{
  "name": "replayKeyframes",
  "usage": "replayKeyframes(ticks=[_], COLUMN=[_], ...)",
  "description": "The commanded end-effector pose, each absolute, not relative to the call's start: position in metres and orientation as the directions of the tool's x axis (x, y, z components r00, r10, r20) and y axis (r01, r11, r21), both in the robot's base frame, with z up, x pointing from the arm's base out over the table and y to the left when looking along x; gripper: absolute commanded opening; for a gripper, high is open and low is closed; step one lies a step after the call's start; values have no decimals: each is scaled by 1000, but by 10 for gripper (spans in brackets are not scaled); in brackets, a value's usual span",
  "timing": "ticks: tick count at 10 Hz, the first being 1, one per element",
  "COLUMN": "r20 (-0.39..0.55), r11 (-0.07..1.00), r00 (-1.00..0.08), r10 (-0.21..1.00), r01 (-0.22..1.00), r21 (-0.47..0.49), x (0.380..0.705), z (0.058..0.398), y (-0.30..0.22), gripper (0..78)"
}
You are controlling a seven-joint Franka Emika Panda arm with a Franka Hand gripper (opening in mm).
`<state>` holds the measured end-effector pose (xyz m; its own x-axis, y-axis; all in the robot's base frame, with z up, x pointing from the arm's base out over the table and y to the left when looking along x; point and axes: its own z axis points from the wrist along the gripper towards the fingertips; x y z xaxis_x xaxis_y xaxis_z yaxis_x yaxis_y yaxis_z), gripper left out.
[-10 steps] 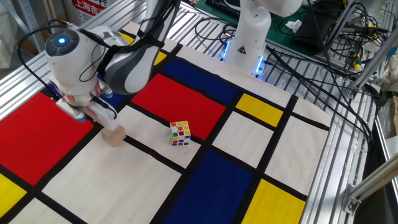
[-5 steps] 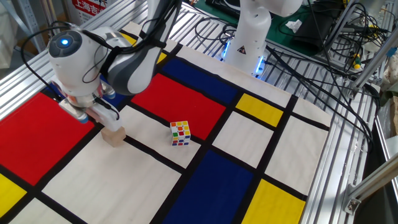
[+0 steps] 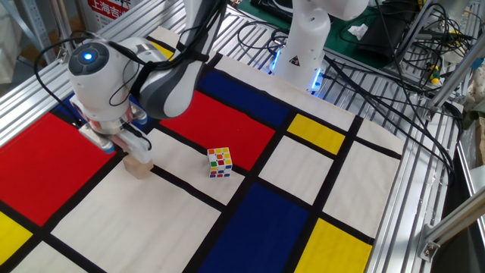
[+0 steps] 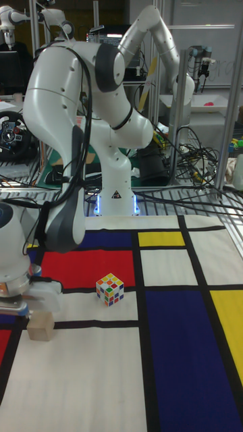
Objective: Use the gripper to push the small block from left to right
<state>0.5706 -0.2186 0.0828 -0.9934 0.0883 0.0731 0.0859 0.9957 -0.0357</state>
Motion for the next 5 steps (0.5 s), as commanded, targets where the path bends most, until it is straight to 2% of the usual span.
replayKeyframes(ticks=[1, 5], r20=[70, 69], r11=[994, 992], r00=[-992, -990], r10=[102, 122], r01=[100, 121], r21=[-34, -29], x=[568, 564], z=[86, 85], y=[-211, -197], gripper=[0, 0])
